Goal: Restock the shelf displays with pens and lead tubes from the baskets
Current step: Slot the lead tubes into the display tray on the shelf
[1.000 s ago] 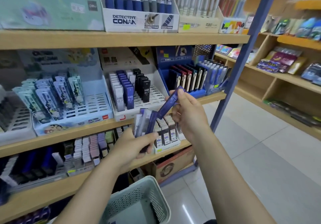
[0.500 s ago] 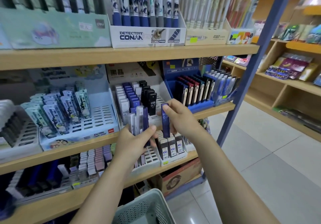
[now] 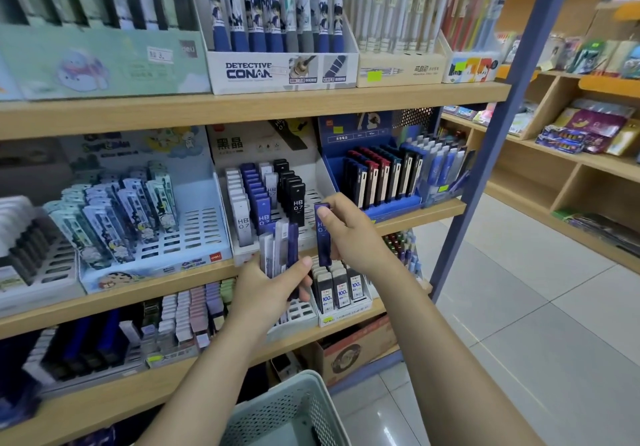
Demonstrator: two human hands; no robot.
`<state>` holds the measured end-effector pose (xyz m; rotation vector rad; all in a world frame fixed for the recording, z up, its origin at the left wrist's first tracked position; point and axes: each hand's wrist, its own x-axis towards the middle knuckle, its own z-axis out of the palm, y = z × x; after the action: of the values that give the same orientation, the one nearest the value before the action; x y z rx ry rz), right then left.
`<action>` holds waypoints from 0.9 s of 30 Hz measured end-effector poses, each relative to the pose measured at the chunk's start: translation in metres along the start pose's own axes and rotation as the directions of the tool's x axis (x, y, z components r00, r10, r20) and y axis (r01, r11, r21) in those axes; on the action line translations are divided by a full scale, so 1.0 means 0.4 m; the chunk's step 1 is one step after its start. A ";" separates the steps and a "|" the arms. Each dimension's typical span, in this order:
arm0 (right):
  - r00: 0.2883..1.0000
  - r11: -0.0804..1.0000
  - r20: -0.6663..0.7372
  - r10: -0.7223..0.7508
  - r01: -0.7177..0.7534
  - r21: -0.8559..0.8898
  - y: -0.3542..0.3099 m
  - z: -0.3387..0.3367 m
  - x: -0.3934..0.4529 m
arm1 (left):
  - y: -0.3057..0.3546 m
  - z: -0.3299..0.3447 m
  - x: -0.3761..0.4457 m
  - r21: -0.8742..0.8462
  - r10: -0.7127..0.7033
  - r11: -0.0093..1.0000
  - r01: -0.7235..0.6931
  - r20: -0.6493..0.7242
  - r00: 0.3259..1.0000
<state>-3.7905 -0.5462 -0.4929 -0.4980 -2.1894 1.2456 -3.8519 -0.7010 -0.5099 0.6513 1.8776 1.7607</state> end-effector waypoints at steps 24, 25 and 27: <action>0.992 0.920 -0.079 0.098 -0.060 0.388 -0.020 0.010 0.156 | 0.022 0.007 0.037 -0.033 -0.032 0.999 0.032 -0.002 0.999; 0.991 0.911 -0.074 0.109 -0.070 0.407 -0.020 0.012 0.159 | 0.021 0.004 0.038 -0.030 -0.033 0.999 0.033 0.002 0.999; 0.990 0.894 -0.052 0.128 -0.093 0.438 -0.021 0.014 0.170 | 0.019 0.001 0.040 -0.020 -0.036 0.999 0.036 0.011 0.999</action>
<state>-3.8467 -0.5154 -0.4681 -0.4797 -1.7572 1.6887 -3.8640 -0.6902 -0.5025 0.6152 1.8509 1.7475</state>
